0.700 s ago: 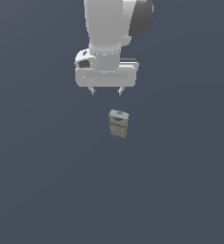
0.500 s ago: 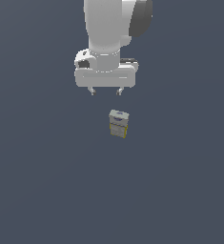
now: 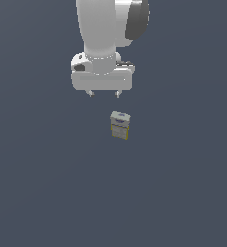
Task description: Pick up the object and move it to a goal position.
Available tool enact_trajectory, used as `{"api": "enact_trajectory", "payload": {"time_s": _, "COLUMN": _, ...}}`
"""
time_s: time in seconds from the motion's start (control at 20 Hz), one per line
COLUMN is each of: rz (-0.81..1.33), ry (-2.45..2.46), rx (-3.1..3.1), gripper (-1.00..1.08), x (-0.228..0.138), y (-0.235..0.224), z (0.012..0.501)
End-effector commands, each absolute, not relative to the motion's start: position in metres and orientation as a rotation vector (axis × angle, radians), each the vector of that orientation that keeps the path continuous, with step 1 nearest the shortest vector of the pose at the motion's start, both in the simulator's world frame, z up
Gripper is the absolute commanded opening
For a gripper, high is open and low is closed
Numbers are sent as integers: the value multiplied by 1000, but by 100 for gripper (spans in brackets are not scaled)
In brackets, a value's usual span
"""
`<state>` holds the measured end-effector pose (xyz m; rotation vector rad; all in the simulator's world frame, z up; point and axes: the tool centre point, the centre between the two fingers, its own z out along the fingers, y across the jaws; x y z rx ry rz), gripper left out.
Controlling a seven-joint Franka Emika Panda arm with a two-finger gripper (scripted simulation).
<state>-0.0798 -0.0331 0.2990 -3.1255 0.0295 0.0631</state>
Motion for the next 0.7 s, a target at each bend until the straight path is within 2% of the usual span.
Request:
{"api": "enact_trajectory", "payload": {"time_s": 0.0, "rz": 62, "ry": 24, "rx": -3126, "gripper": 100, "x": -80, "y": -32, "z": 299}}
{"api": "enact_trajectory", "payload": {"time_s": 0.65, "rz": 54, "ry": -223, "rx": -3119, "gripper": 100, "x": -79, "y": -24, "z": 286}}
